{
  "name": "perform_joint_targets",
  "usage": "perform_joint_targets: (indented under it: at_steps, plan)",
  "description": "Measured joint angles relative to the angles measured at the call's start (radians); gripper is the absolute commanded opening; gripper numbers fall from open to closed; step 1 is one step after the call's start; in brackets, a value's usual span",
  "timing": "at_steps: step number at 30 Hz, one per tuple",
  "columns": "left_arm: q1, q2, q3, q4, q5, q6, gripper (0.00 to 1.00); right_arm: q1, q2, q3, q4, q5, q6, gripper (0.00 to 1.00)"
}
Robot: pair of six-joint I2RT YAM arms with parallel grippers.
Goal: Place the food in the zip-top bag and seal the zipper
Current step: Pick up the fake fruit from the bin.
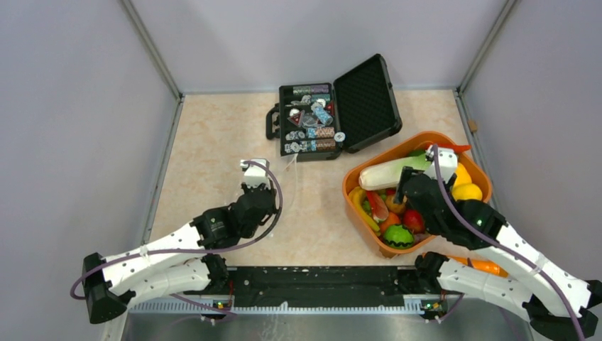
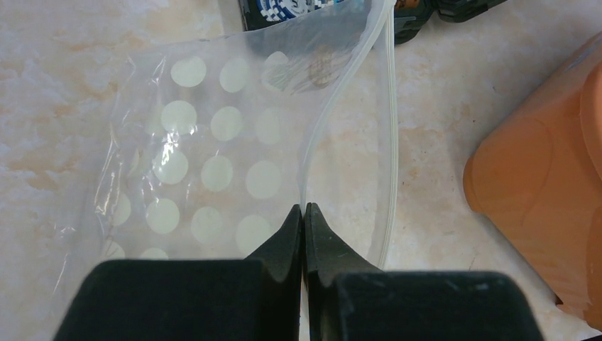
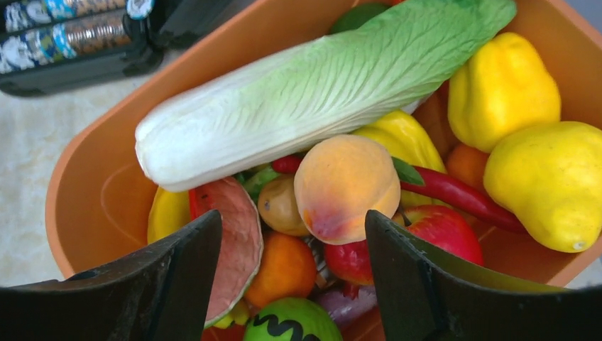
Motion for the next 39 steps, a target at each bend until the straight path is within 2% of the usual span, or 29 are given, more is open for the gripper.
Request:
perform_joint_targets:
  at_steps: [5,12,16,21,24,28,33,38,39]
  plan:
    - [0.0,0.013,0.0,0.003,0.016,0.01,0.0,-0.069,0.036,0.0,0.018,-0.138,-0.055,0.67]
    - [0.0,0.011,0.0,0.007,0.023,0.018,0.0,-0.082,0.069,-0.011,0.14,-0.462,-0.136,0.66]
    - [0.0,0.006,0.0,0.008,0.023,0.019,0.0,-0.082,0.077,-0.011,0.147,-0.557,-0.134,0.76]
    - [0.0,0.005,0.0,0.01,0.023,0.023,0.0,-0.082,0.14,-0.012,0.117,-0.58,-0.119,0.75]
    - [0.0,0.005,0.0,0.012,0.023,0.026,0.0,-0.082,0.19,-0.031,0.116,-0.589,-0.117,0.68]
    - [0.0,0.005,0.0,0.012,0.023,0.031,0.0,-0.082,0.213,-0.037,0.101,-0.586,-0.112,0.65]
    - [0.0,0.0,-0.001,0.013,0.023,0.037,0.0,-0.082,0.246,-0.037,0.079,-0.574,-0.108,0.56]
    - [0.0,-0.006,-0.009,0.022,0.023,0.041,0.0,-0.082,0.283,-0.037,0.056,-0.571,-0.104,0.54]
    - [0.0,-0.006,-0.01,0.023,0.023,0.043,0.0,-0.082,0.288,-0.037,0.05,-0.57,-0.105,0.51]
